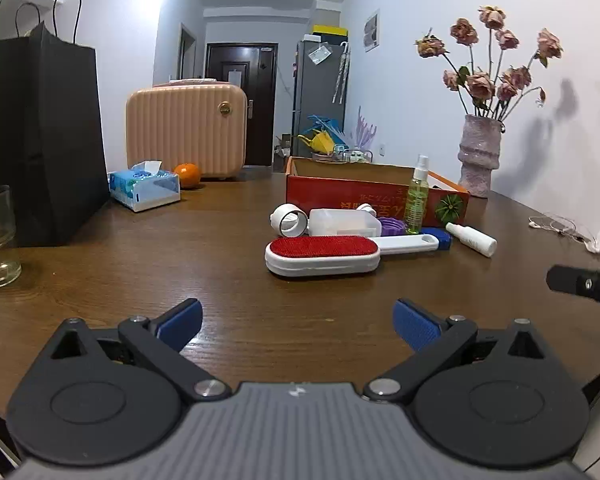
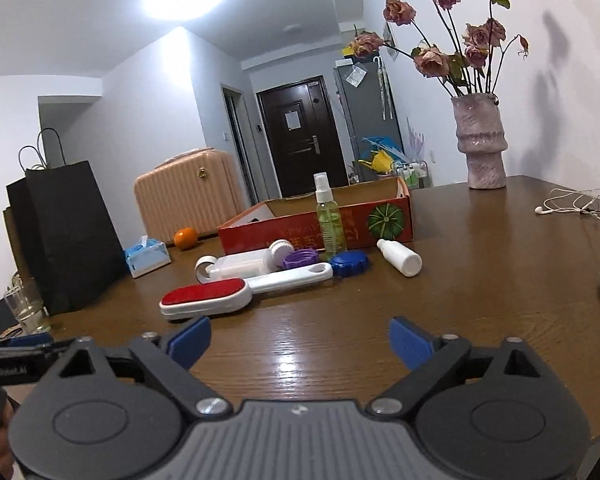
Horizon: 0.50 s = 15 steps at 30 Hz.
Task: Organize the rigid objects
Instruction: 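Grip the red lint brush head with the left tool while the right tool grips its white handle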
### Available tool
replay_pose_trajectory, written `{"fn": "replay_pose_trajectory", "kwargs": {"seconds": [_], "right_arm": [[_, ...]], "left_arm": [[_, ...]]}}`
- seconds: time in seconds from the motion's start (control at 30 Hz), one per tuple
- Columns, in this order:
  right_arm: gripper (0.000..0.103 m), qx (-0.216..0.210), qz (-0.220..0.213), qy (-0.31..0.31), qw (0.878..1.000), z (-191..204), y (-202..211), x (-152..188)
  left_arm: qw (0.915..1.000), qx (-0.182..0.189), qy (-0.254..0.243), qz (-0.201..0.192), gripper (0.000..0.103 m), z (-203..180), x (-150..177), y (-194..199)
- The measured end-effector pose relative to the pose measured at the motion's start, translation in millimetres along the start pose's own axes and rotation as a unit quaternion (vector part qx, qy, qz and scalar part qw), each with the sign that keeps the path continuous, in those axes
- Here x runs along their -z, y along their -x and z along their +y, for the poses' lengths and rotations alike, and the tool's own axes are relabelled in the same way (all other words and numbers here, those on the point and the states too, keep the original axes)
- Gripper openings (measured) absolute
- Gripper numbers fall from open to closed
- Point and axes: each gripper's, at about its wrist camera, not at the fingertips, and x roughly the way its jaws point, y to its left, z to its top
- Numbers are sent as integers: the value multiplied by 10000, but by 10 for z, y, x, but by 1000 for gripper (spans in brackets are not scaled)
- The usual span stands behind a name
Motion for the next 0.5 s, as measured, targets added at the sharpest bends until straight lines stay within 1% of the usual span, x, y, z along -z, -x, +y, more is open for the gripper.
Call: {"fn": "replay_pose_trajectory", "kwargs": {"seconds": [0.1, 0.17, 0.23, 0.3, 0.37, 0.4, 0.43, 0.47, 0.5], "right_arm": [[91, 51, 105, 148, 9998, 20, -71, 19], [78, -1, 319, 192, 9993, 18, -184, 5], [75, -35, 539, 181, 9984, -6, -316, -50], [73, -20, 605, 143, 9981, -32, -455, -104], [62, -119, 702, -11, 9975, -92, -627, -213], [60, -146, 730, -114, 9972, -133, -714, -267], [58, -118, 774, -204, 9967, -172, -821, -326], [53, -17, 809, -246, 9964, -205, -959, -395], [50, 65, 819, -235, 9963, -228, -1064, -436]], "left_arm": [[10000, -11, 90, 34, 103, 41, -11, -56], [9999, -23, 75, 85, 103, 33, -30, -124], [9998, -8, 79, 165, 103, 22, -55, -213], [9994, -15, 120, 329, 103, 24, -95, -344], [9990, -5, 199, 401, 101, 44, -164, -490], [9987, -12, 263, 438, 99, 66, -213, -578], [9984, -10, 308, 480, 90, 88, -261, -667], [9981, -9, 346, 510, 82, 107, -310, -751], [9979, -11, 392, 522, 80, 135, -367, -854]]}}
